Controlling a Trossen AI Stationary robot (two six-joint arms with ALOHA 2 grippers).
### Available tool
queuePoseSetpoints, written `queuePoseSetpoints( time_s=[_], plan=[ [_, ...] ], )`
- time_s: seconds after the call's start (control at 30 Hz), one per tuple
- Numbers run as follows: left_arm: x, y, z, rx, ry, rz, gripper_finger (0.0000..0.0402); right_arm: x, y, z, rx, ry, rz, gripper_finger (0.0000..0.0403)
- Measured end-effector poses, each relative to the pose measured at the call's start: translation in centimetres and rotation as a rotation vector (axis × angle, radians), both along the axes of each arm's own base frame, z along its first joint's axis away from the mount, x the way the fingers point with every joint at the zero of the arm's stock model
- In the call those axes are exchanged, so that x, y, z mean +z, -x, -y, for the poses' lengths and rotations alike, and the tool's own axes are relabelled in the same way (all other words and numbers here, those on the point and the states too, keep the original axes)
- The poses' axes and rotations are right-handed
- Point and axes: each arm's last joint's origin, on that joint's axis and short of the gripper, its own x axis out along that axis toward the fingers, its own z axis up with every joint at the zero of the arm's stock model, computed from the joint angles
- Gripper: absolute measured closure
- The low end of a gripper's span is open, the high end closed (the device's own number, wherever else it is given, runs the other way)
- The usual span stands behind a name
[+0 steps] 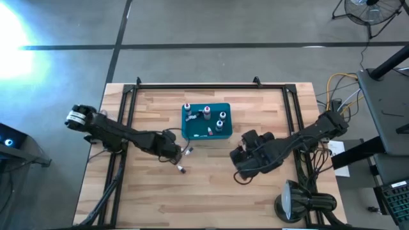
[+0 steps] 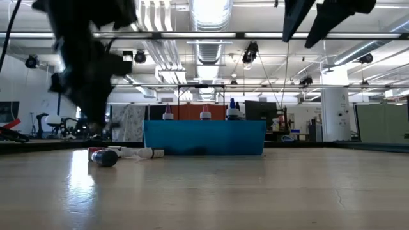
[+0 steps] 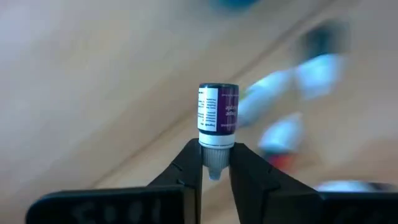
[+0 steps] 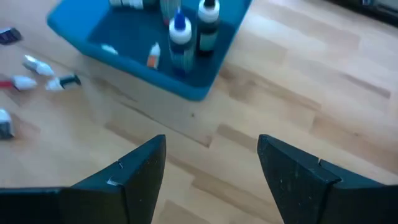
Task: Pick & Place food coloring
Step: Put the small purple food coloring bottle into the bin, then put the left small black food coloring bottle into the bin
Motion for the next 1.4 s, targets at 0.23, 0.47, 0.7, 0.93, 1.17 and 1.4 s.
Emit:
queuePoseSetpoints(
  time_s=[0.23, 0.47, 0.7, 0.93, 1.17, 1.4],
  plan=[
    [8.6, -1.6, -1.4, 0.034, -0.27, 0.333, 0.0365, 1.3, 1.1, 0.8, -0.003, 0.052, 0.04, 0.0154],
    [8.1, -6.2, -5.3, -0.111, -0.343, 0.339, 0.0314, 1.0, 0.7, 0.6, 0.002, 0.056, 0.042, 0.0154],
    [9.0, -4.9, -5.1, -0.185, -0.29, 0.077, 0.0213, -0.1, -0.3, -0.4, 0.084, -0.038, 0.013, 0.0154],
    [11.6, -0.1, 1.4, -0.435, -0.261, 0.138, 0.0198, -2.1, -4.7, -1.8, 0.463, -0.21, 0.1, 0.0154],
    [8.4, 4.0, 6.1, -0.524, -0.171, 0.2, 0.0197, -5.7, -10.4, -1.8, 0.553, -0.312, 0.254, 0.0154],
    [4.7, 6.8, 9.0, -0.531, -0.095, 0.203, 0.0197, -7.1, -15.5, -2.3, 0.545, -0.266, 0.239, 0.0156]
  ],
)
